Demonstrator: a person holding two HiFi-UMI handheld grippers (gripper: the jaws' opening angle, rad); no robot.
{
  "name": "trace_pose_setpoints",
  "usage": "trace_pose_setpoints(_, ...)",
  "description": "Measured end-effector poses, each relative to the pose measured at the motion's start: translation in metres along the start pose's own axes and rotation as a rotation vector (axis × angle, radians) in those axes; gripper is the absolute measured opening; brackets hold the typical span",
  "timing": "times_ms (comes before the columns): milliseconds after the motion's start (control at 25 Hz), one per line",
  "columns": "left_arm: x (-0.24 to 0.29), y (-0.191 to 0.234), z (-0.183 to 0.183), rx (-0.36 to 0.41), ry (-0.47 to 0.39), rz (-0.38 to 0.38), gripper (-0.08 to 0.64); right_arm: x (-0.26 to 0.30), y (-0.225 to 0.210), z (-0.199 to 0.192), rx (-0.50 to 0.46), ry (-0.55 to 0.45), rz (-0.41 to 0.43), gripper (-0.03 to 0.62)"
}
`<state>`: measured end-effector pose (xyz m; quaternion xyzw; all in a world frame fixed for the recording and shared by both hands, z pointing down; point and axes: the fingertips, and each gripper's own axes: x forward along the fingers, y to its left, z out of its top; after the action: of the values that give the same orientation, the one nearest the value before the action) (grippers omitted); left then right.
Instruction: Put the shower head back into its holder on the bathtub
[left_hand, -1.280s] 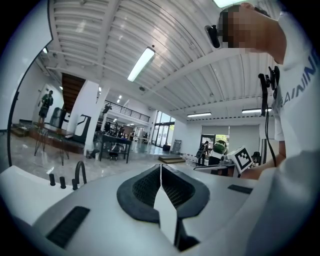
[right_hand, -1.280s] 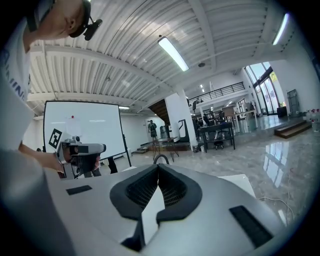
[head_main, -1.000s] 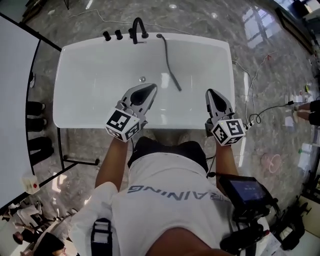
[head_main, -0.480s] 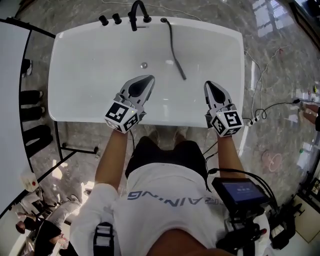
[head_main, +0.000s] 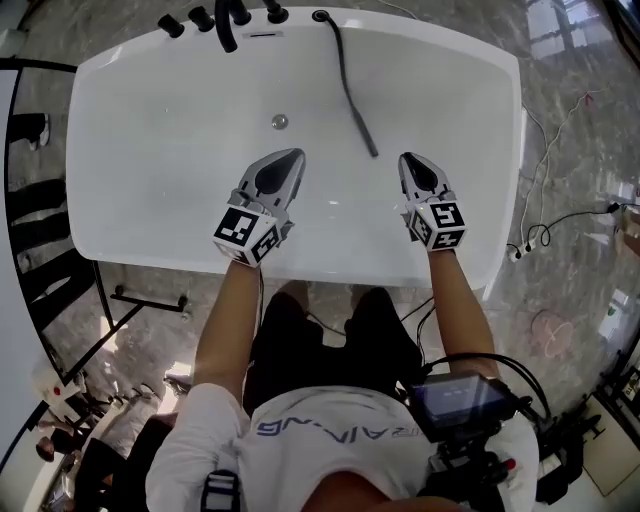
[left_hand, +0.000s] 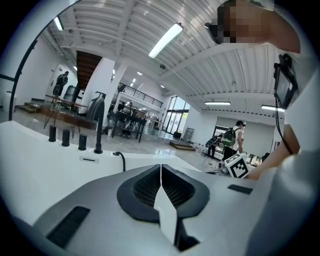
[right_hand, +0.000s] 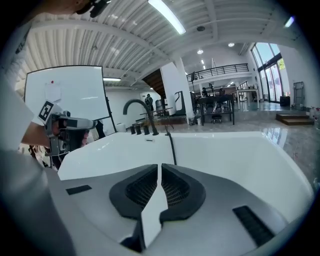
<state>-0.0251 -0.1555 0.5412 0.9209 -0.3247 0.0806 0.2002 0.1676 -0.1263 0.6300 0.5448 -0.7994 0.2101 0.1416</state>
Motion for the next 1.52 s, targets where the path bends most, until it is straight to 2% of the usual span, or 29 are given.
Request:
trace_pose_setpoints(280,0.090,0.029,-0.098,-0.005,0.053,-0.010,0.023,0.085,-0.089,-0.115,0.008,0.059,-0.057,0.033)
trace_pose_setpoints(480,0.132,0.061,-0.176,0.008,0.092,-0.021,0.023,0.150,-0.107,-0.199,-0.005,0.082,-0.064,0.083)
trace_pose_setpoints(720,0.171,0.089,-0.231,-0.017,0.113,-0.006,0.023,0.214,-0.121,-0.280,-0.066,0.125,-0.050,0.161)
trace_pose_setpoints(840,0.187,0.096,-0.253,0.003,0.137,-0.024,0.023,0.236,-0.130,-0.318,-0.088,0.157,-0.050,0.188)
trace_pose_setpoints(1080,0.208,0.121,-0.291,0.002,0.155,-0.026,0.023,0.273,-0.140,-0.365,-0.096,0.180,-0.027,0.217)
trace_pose_setpoints(1520,0.236,0.151,-0.357,-0.026,0.201,-0.009,0.023,0.321,-0.152,-0.418,-0.118,0.207,-0.018,0.242)
